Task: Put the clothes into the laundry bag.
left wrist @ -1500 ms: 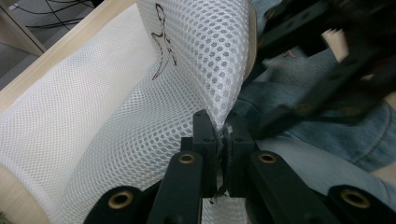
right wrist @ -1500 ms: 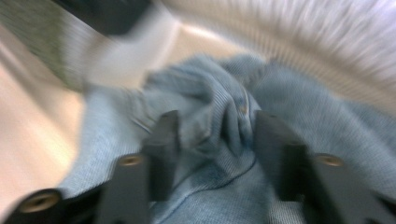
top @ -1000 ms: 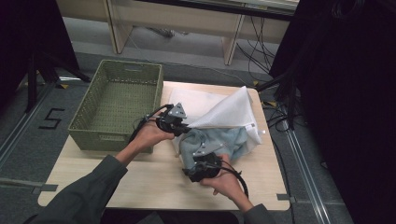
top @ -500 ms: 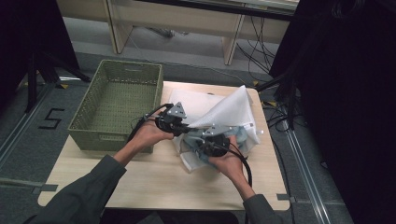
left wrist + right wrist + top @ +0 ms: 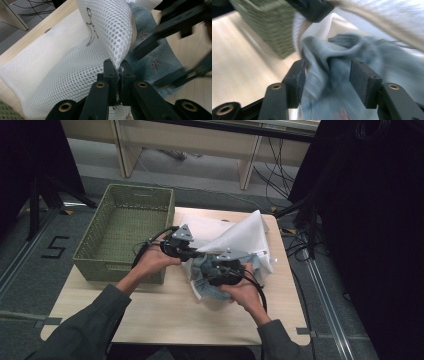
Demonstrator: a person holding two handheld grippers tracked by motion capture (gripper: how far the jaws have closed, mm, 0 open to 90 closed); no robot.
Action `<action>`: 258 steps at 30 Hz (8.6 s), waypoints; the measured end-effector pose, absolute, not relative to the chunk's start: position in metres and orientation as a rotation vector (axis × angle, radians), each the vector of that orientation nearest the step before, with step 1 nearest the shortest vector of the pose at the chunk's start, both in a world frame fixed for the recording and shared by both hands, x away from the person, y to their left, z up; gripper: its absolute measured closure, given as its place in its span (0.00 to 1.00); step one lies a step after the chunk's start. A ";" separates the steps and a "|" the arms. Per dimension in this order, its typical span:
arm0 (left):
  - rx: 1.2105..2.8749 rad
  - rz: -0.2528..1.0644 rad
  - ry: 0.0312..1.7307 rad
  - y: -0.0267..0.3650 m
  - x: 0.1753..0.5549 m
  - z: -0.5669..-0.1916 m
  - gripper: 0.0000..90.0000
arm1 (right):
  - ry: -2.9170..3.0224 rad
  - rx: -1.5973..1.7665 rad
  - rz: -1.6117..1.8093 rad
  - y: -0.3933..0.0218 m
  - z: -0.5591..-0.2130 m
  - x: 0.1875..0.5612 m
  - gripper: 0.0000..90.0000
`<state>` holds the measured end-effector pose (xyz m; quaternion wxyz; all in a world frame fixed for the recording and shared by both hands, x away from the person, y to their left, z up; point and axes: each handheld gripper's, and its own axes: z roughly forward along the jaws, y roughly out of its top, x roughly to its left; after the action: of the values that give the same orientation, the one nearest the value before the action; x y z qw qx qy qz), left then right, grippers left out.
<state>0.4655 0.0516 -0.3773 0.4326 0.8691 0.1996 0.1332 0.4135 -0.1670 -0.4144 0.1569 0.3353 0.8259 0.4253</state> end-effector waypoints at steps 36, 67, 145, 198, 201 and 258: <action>2.169 0.300 0.469 0.047 0.460 -0.374 0.95 | 2.334 1.213 1.042 -0.163 -0.484 0.476 0.85; 2.205 0.274 0.444 0.043 0.459 -0.376 0.95 | 2.323 1.097 1.043 -0.164 -0.453 0.463 0.88; 2.501 0.177 0.461 0.070 0.381 -0.497 0.91 | 2.323 1.161 1.149 -0.208 -0.431 0.425 0.50; 2.382 0.213 0.483 -0.019 0.413 -0.503 0.60 | 2.298 1.350 1.045 -0.266 -0.469 0.436 0.50; 2.378 0.238 0.460 -0.019 0.417 -0.505 0.74 | 2.350 1.268 1.004 -0.266 -0.472 0.438 0.51; 2.434 0.179 0.323 -0.012 0.395 -0.502 0.96 | 2.166 1.332 1.027 -0.186 -0.491 0.518 0.87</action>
<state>0.3947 -0.0121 -0.5018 0.3332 0.9322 0.1238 0.0686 0.5182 -0.1861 -0.4909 0.1982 0.4760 0.7741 0.3672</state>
